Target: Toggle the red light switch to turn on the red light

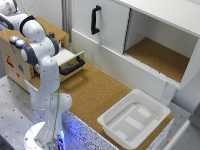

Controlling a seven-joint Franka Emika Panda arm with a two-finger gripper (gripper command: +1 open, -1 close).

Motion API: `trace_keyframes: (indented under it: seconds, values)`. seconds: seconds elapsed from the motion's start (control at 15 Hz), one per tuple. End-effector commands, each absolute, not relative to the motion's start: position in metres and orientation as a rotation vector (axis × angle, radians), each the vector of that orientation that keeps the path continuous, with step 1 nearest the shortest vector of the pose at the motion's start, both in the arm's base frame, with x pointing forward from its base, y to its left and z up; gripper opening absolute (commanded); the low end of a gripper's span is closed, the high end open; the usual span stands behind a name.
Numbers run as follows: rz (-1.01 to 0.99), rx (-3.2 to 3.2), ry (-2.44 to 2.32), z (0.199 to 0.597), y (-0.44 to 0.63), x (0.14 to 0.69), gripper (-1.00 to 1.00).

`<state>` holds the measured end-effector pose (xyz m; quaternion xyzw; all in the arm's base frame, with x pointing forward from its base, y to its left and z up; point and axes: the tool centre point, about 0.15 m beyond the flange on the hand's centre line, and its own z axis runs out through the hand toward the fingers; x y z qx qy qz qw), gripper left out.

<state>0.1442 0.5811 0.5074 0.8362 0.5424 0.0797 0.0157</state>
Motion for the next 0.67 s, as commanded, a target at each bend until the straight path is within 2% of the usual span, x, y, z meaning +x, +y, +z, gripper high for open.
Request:
trace_keyframes:
  seconds: [0.0,0.27,0.6]
  values:
    - [0.007,2.679,1.501,0.527,0.571,0.156,1.00]
    - [-0.073,2.919,1.263,0.522,0.524,0.163,1.00]
    - [-0.071,3.059,1.019,0.521,0.461,0.181,1.00]
